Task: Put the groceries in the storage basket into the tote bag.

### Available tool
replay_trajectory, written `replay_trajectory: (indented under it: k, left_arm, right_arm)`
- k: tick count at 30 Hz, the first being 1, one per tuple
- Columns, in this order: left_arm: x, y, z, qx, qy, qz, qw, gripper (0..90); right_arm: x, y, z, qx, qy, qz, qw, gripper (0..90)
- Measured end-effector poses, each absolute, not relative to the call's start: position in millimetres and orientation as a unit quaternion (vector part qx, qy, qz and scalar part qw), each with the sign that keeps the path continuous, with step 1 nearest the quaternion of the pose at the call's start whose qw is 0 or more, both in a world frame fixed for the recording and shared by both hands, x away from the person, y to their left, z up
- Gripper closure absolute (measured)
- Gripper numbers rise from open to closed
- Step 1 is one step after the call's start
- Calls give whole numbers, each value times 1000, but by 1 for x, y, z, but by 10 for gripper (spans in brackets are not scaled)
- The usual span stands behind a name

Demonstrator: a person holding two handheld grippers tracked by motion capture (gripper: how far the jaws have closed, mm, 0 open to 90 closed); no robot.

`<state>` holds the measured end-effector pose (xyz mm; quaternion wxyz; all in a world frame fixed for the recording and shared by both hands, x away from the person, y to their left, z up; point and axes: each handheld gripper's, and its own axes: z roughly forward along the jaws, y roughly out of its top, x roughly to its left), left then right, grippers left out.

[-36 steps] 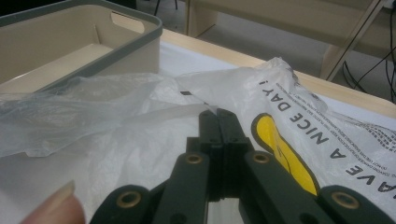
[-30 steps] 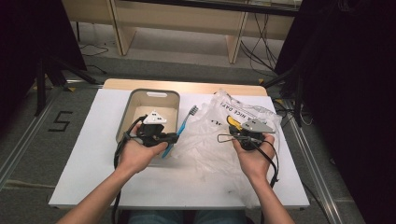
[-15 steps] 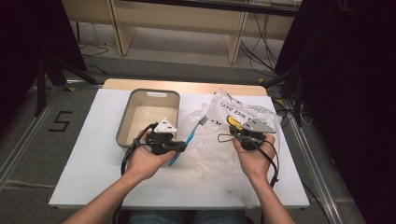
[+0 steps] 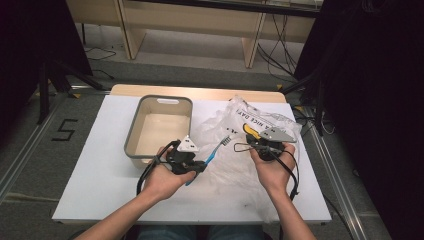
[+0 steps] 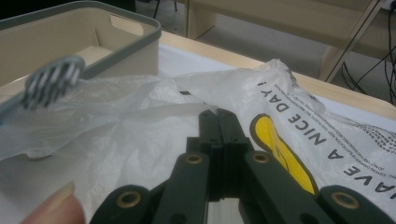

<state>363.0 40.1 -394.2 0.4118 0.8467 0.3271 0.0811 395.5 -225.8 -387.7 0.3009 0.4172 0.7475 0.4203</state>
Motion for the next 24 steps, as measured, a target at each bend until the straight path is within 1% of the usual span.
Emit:
replay_trajectory:
  k: [24]
  left_arm:
    - [358,16,-408,870,313,64,376,839]
  right_arm:
    - [394,-225,-386,416,746,423,301,900]
